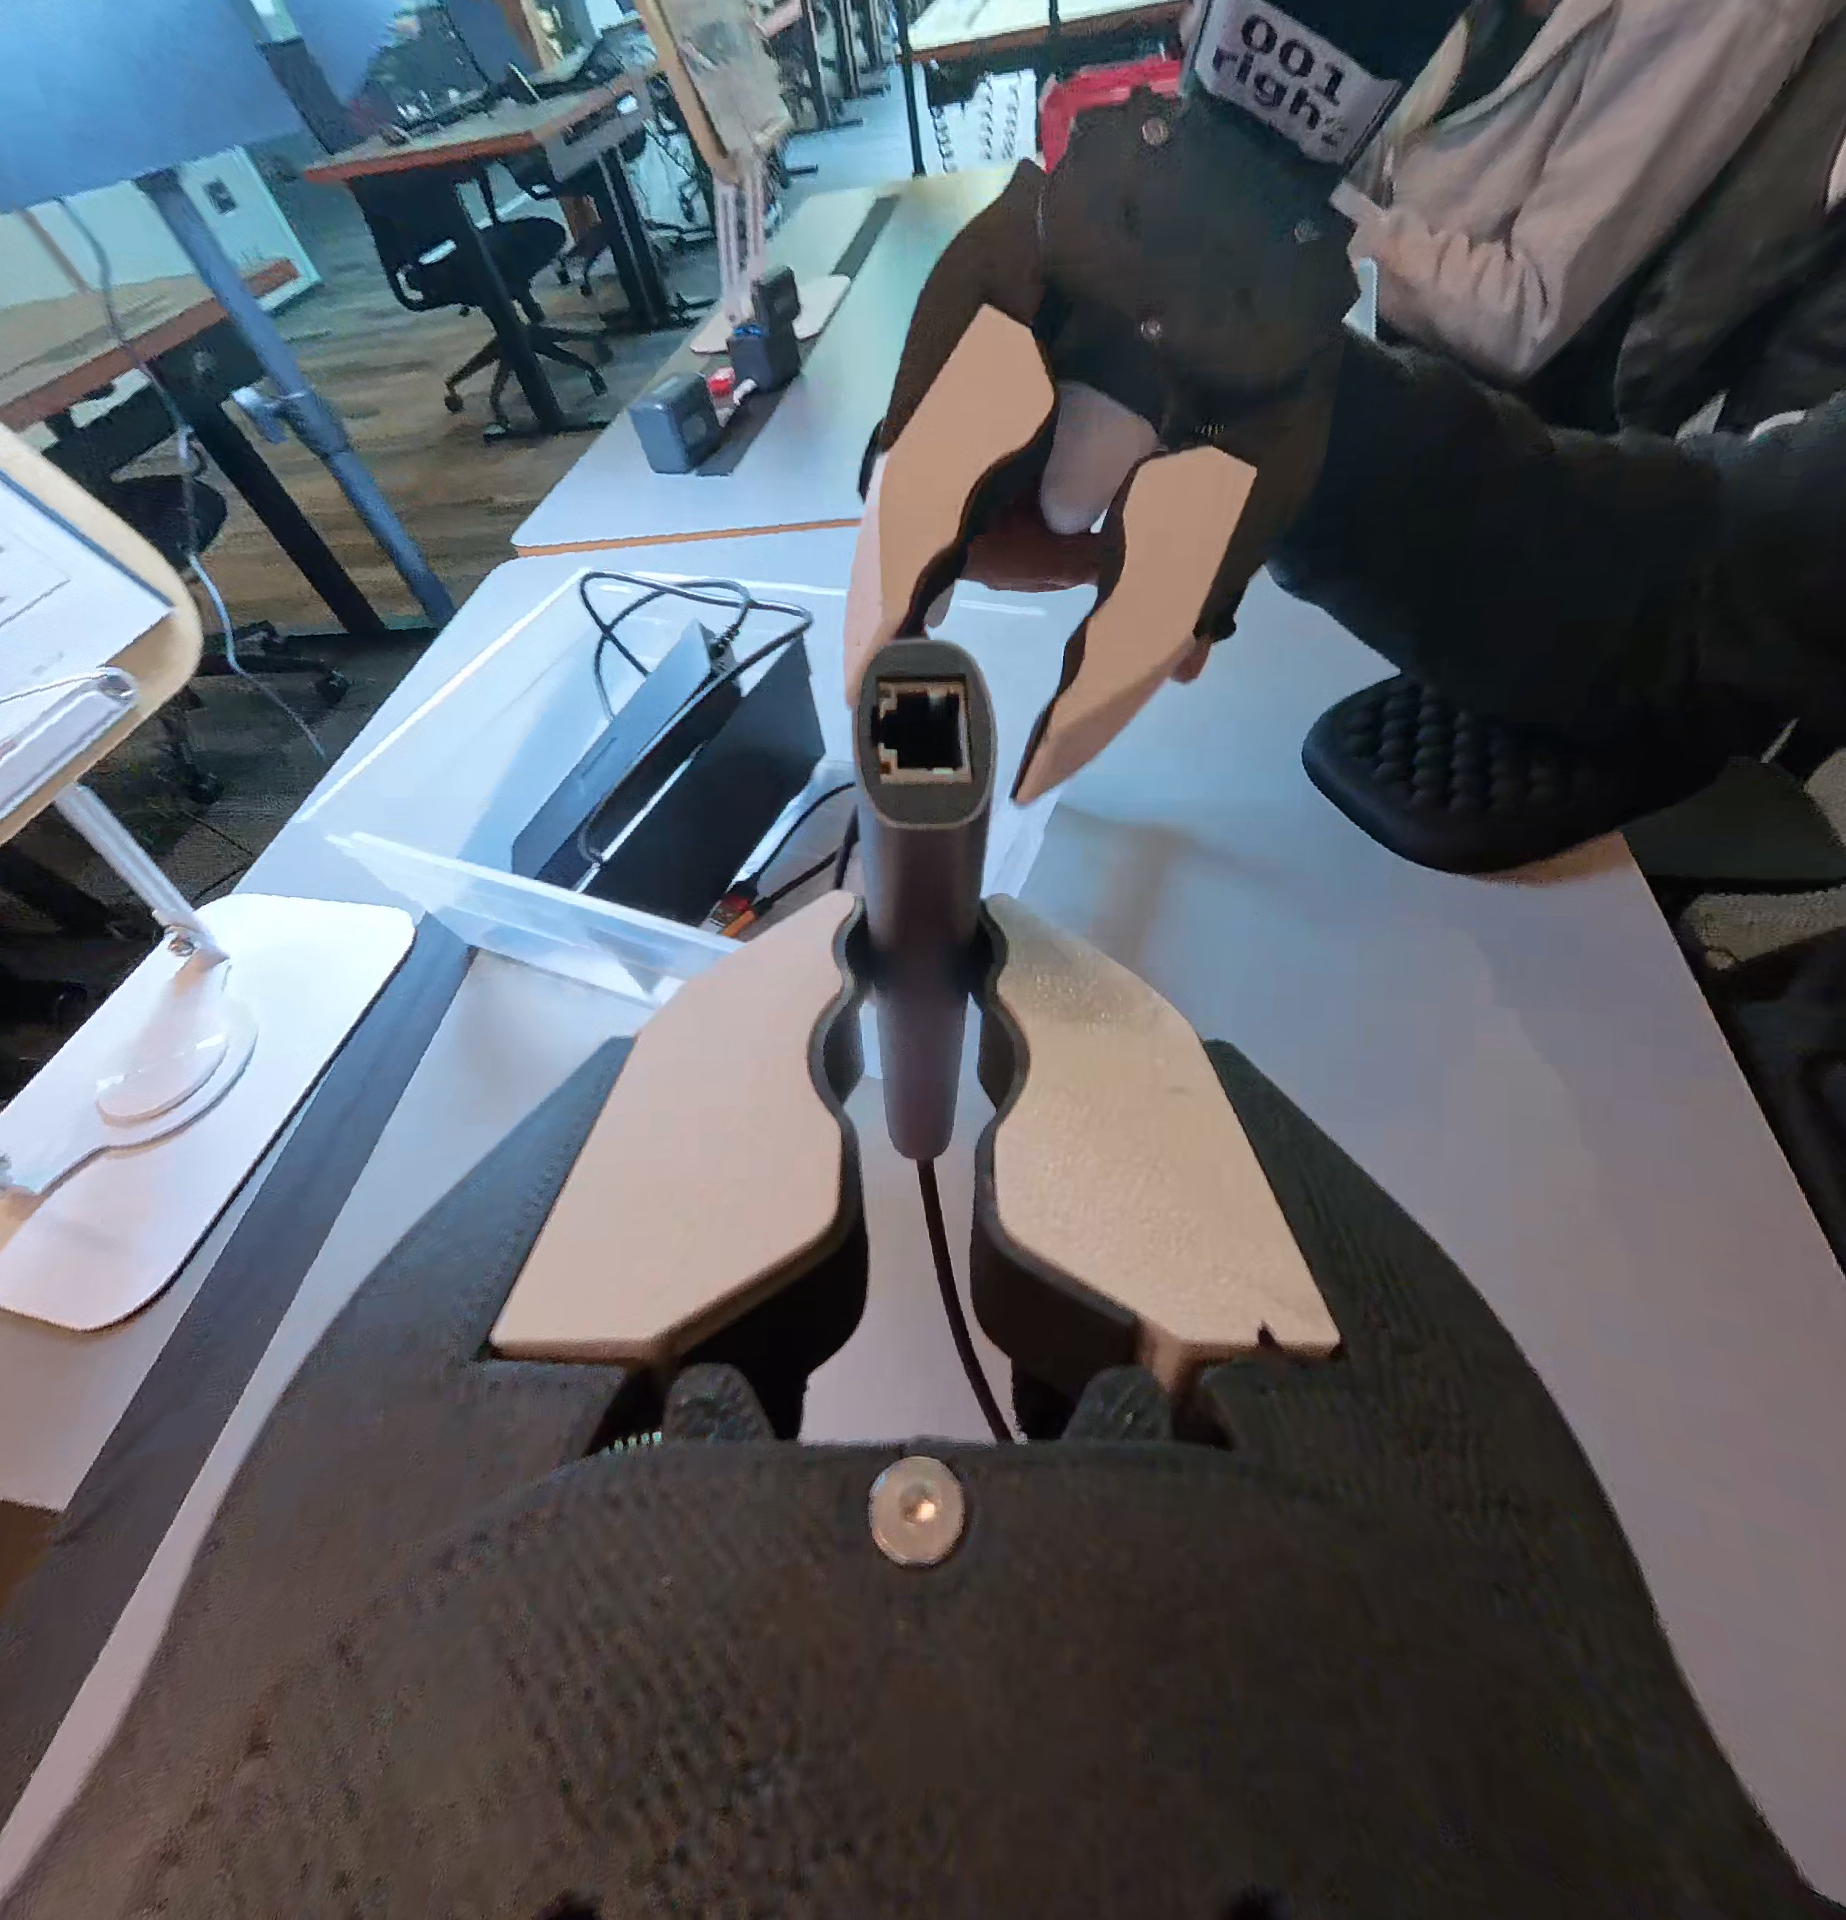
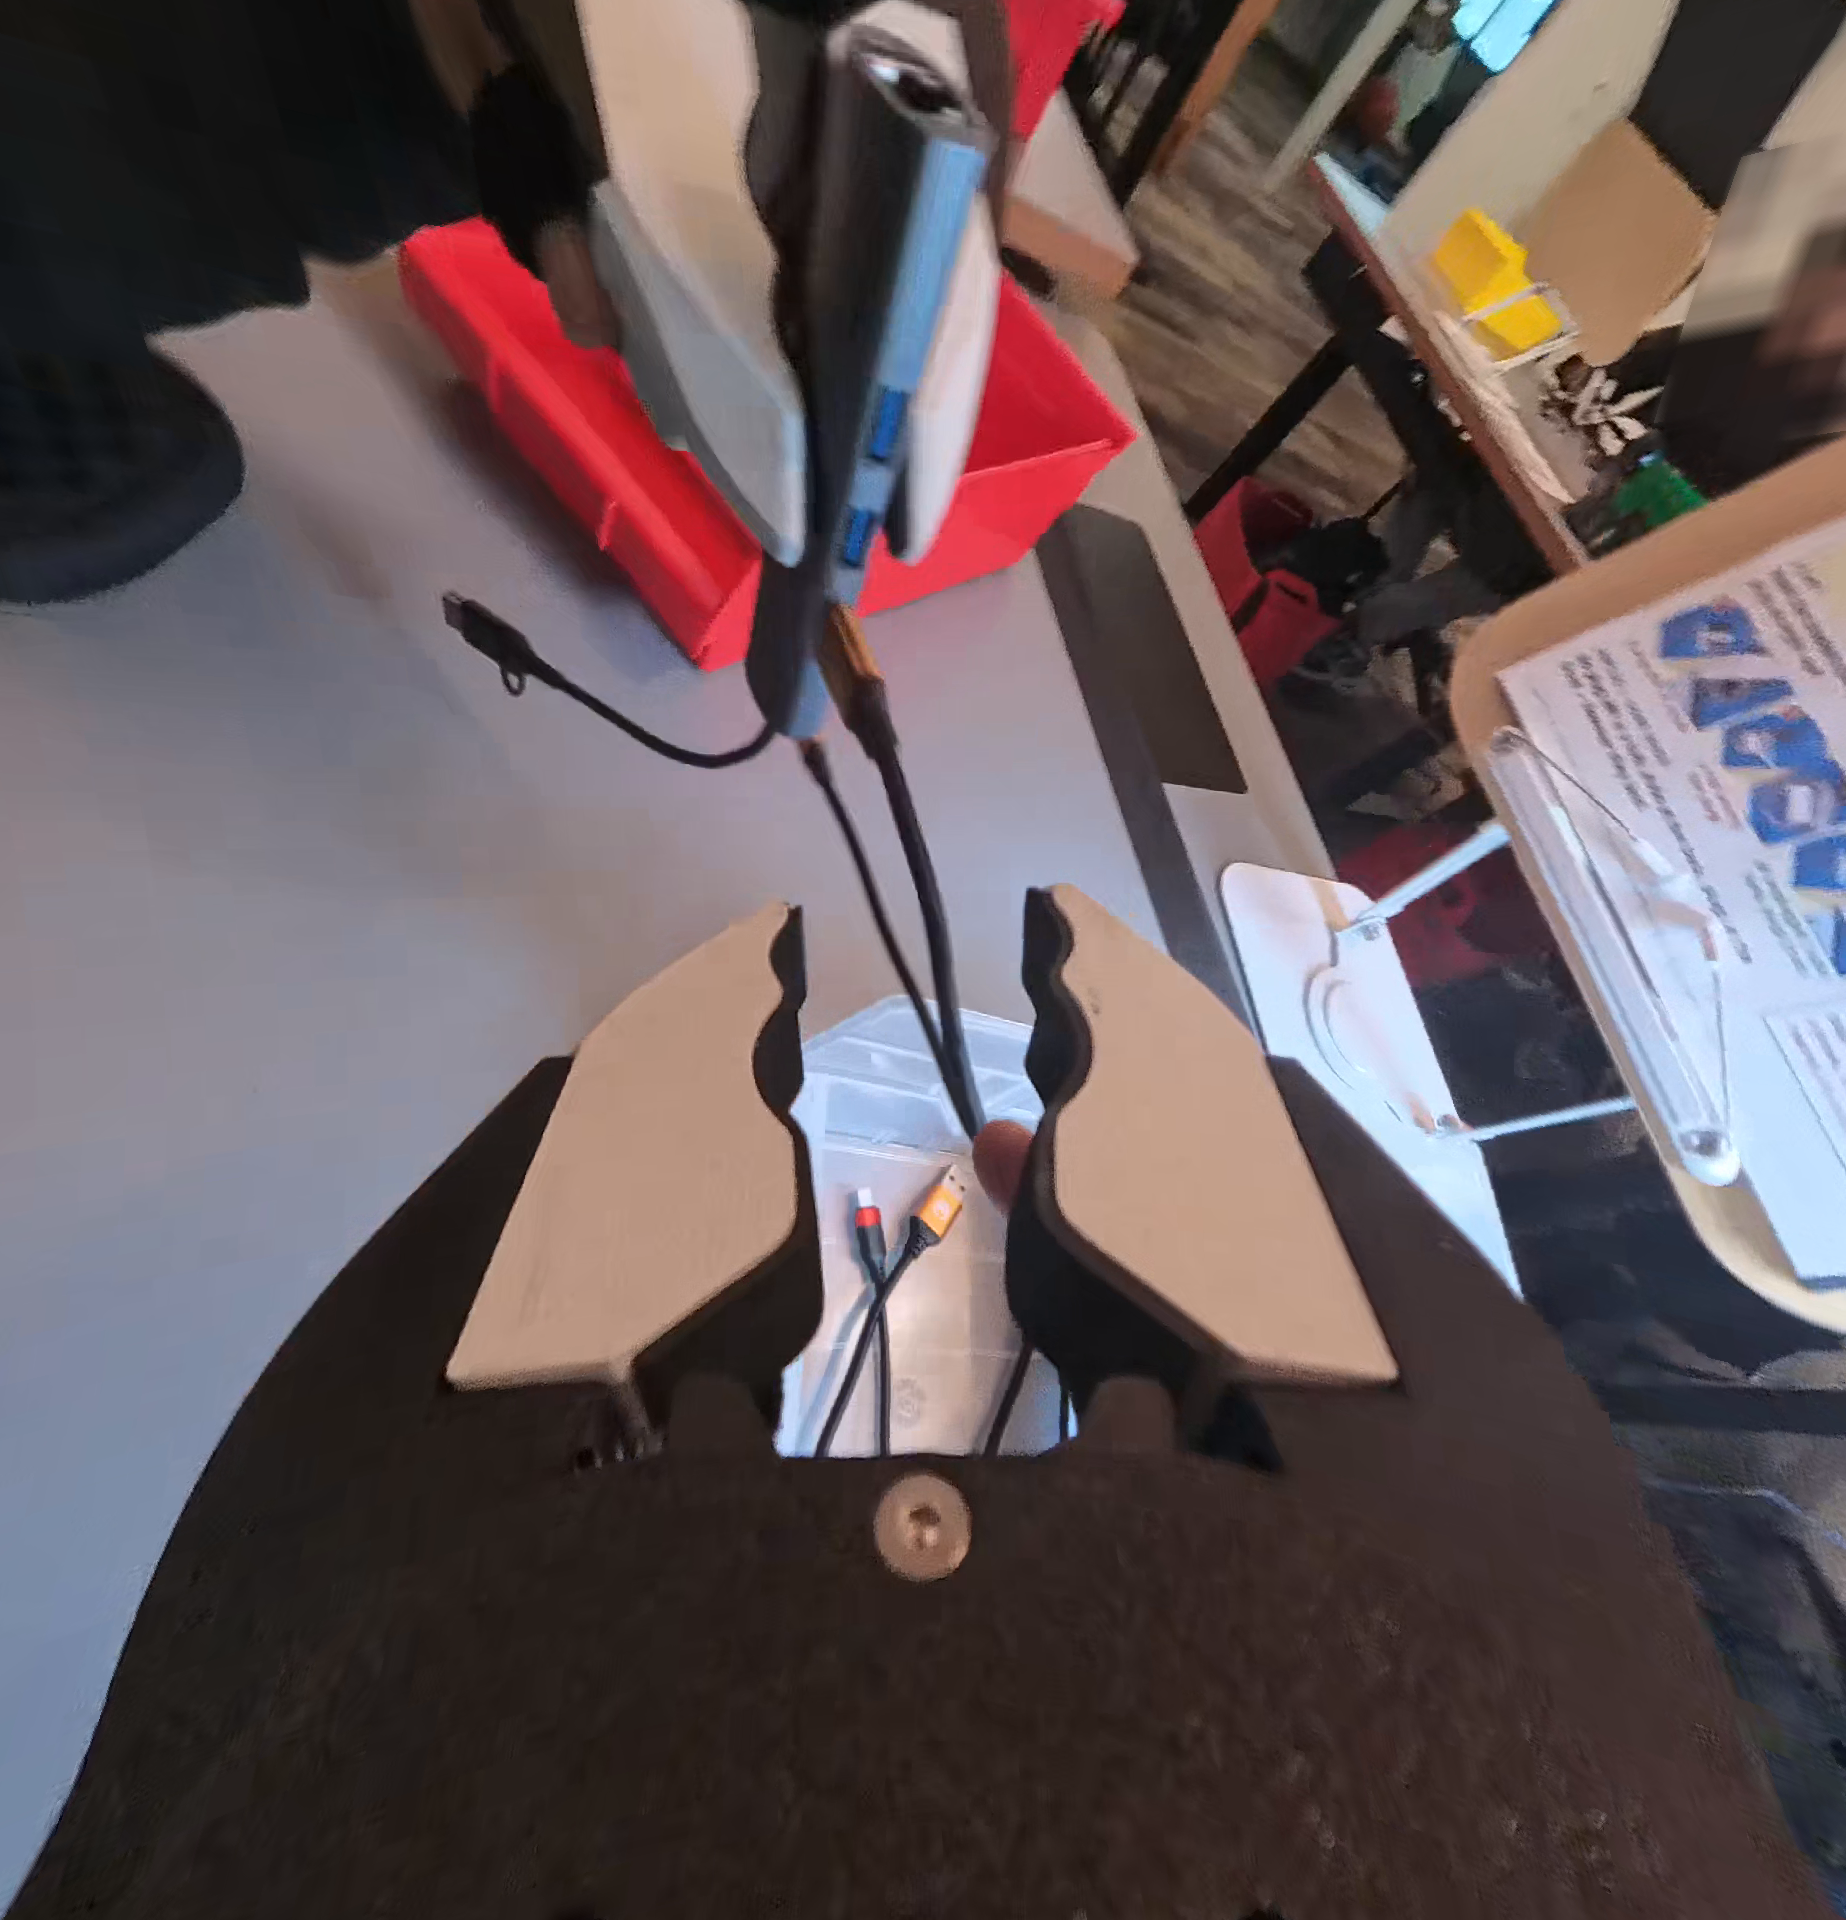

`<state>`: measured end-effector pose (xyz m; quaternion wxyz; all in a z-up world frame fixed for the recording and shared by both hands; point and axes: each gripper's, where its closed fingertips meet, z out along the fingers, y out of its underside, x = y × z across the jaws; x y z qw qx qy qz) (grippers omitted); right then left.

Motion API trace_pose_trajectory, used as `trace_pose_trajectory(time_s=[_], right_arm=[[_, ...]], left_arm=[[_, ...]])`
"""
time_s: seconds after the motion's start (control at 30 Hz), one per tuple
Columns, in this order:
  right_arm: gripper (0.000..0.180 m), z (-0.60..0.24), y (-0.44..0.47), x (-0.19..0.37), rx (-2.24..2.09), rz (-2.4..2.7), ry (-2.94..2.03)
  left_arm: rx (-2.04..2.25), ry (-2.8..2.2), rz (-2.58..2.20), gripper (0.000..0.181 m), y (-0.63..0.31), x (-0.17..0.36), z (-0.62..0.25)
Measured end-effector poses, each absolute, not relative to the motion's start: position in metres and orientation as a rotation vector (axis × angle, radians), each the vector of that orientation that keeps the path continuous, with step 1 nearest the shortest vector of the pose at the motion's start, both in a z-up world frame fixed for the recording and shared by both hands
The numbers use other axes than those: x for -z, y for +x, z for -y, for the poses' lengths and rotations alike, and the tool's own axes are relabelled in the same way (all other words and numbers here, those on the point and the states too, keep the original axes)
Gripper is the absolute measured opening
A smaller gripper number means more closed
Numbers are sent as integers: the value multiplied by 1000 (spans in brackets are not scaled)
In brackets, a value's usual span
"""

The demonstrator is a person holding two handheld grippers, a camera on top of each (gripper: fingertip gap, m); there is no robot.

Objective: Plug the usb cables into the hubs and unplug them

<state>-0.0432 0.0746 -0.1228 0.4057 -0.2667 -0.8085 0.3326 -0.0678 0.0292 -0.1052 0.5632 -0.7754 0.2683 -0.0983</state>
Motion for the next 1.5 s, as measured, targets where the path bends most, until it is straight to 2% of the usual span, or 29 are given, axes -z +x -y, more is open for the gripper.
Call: trace_pose_trajectory(time_s=[0.13, 0.2, 0.27, 0.37, 0.47, 0.53, 0.6, 0.93, 1.5], right_arm=[[34, -57, -46, 140, -697, 2116, -599], [28, -55, -48, 150, -630, 2144, -578], [12, -53, -46, 159, -601, 2194, -558], [8, -54, -42, 158, -630, 2210, -545], [8, -59, -41, 146, -707, 2162, -552], [7, -55, -38, 140, -765, 2152, -537], [7, -54, -37, 141, -751, 2159, -521], [8, -54, -26, 133, -894, 2197, -507], [9, -42, -41, 126, -1378, 2042, -550]], left_arm=[[142, -1887, -732, 17, -45, 123, -39], [105, -1902, -773, 17, -36, 130, -43], [91, -1899, -796, 17, -28, 133, -47], [79, -1873, -814, 20, -26, 134, -48], [84, -1863, -815, 40, -26, 137, -50], [-11, -1889, -823, 35, -31, 148, -58], [-100, -1864, -838, 18, -33, 151, -64], [-79, -1883, -884, 19, -24, 135, -55], [67, -1753, -734, 16, -23, 97, -51]])
